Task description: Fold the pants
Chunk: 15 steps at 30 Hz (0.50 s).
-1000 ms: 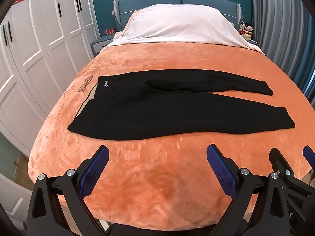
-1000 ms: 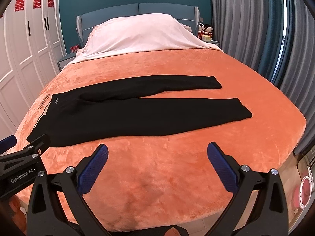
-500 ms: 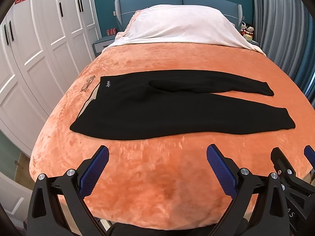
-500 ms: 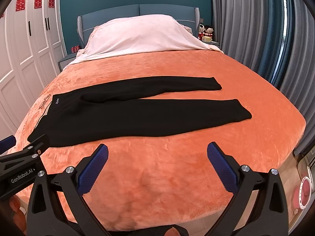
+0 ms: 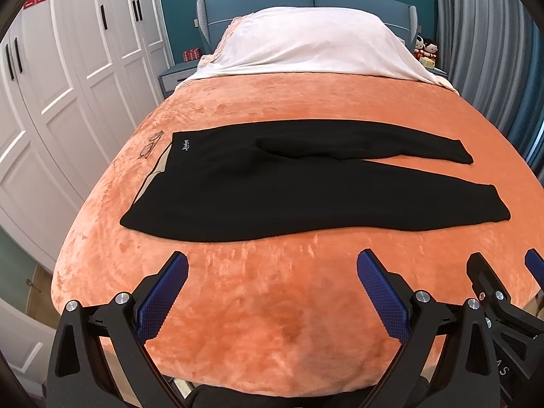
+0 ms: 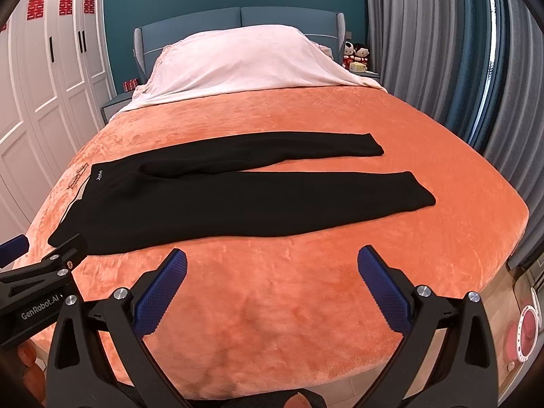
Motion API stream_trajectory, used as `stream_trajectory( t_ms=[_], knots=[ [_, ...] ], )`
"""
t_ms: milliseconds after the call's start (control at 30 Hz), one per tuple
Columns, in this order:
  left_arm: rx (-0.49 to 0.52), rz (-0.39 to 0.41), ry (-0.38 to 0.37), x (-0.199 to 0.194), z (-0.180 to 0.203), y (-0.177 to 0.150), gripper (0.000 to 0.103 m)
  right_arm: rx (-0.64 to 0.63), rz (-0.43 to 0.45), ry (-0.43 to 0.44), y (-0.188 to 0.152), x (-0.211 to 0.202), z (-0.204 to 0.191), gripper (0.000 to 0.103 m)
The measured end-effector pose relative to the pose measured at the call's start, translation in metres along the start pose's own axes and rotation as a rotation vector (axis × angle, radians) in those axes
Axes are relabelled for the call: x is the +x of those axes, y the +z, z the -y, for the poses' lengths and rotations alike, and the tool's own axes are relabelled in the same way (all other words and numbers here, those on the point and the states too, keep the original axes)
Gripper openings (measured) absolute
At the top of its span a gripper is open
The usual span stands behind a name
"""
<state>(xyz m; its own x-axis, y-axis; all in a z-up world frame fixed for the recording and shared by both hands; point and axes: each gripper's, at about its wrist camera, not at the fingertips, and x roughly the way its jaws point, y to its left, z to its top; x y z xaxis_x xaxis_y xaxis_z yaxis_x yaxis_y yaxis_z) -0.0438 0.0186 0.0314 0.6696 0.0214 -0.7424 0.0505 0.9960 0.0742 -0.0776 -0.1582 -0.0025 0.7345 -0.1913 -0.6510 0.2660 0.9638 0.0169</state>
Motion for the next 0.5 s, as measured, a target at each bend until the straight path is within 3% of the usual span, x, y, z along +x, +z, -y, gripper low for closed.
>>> stream_trajectory(
  t_ms=[500],
  knots=[
    [0.021, -0.024, 0.016, 0.0074, 0.0047, -0.0033, 0.098, -0.002, -0.004, -0.002, -0.0002, -0.0003, -0.0030, 0.098]
  ],
)
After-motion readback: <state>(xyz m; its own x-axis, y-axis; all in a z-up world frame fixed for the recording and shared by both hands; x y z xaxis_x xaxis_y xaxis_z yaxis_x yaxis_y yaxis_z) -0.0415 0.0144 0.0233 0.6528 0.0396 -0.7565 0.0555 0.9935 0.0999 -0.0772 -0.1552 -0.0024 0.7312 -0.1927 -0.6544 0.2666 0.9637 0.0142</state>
